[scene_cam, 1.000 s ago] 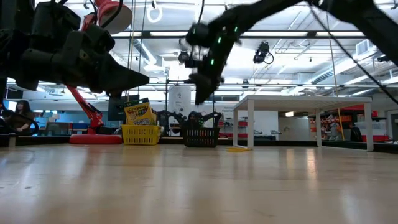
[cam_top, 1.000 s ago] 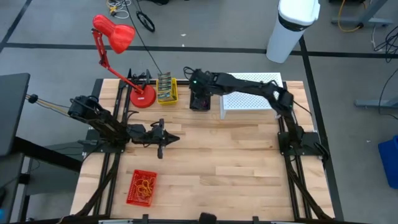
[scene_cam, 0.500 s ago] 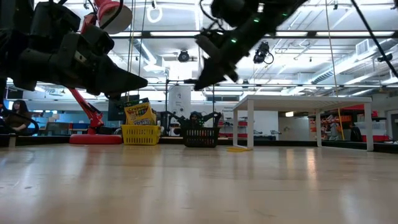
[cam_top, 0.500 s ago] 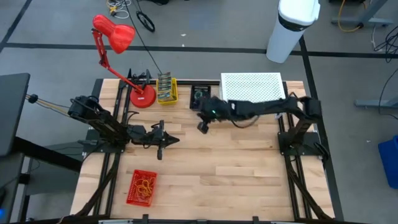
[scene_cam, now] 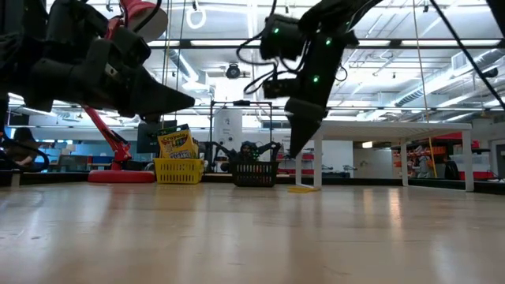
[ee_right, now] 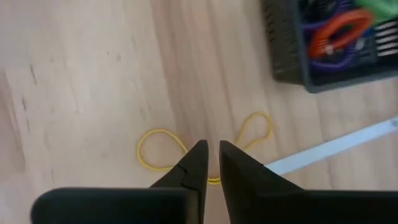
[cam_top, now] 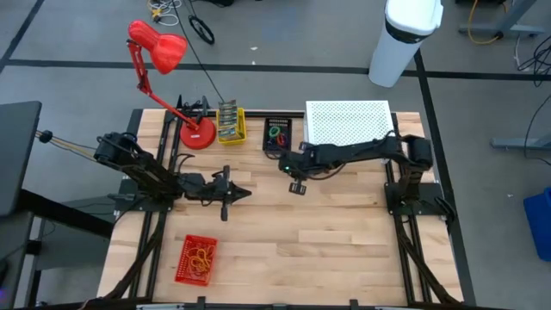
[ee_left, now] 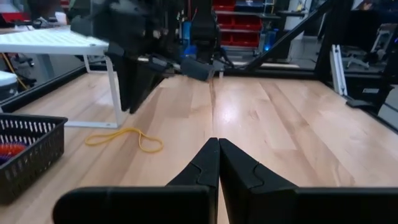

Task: Pick & Place Office Desk Supplies
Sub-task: Put the yellow rubber band into the red bin, then put the red bin with the rubber bands onto the white shelf

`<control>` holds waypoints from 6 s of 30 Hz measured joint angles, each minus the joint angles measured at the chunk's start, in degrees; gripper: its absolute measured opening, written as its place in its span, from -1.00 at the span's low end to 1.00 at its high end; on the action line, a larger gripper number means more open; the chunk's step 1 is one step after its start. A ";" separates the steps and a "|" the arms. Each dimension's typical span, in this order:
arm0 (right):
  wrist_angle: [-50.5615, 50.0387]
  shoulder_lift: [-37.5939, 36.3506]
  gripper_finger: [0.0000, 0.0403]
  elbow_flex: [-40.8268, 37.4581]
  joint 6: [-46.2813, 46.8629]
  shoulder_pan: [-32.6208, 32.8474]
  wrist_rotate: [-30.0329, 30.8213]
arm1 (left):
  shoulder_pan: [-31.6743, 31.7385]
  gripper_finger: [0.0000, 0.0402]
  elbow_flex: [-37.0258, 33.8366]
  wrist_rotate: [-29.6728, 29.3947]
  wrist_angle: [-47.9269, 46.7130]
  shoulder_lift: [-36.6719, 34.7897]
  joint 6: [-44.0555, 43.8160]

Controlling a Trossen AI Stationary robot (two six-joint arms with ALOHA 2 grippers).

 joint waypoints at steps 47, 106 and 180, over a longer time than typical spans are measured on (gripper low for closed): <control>-19.11 18.61 -0.26 19.65 -16.46 4.48 -1.56 | 0.00 -0.95 0.06 0.45 -3.59 -0.02 -0.35; 5.72 13.09 -0.98 19.54 -7.38 23.00 -0.06 | -12.07 -0.04 18.79 -2.87 -24.08 12.39 18.37; 15.59 -1.77 -0.98 -6.14 4.47 37.58 24.36 | -47.15 -0.23 46.73 0.80 -123.02 -8.20 -66.17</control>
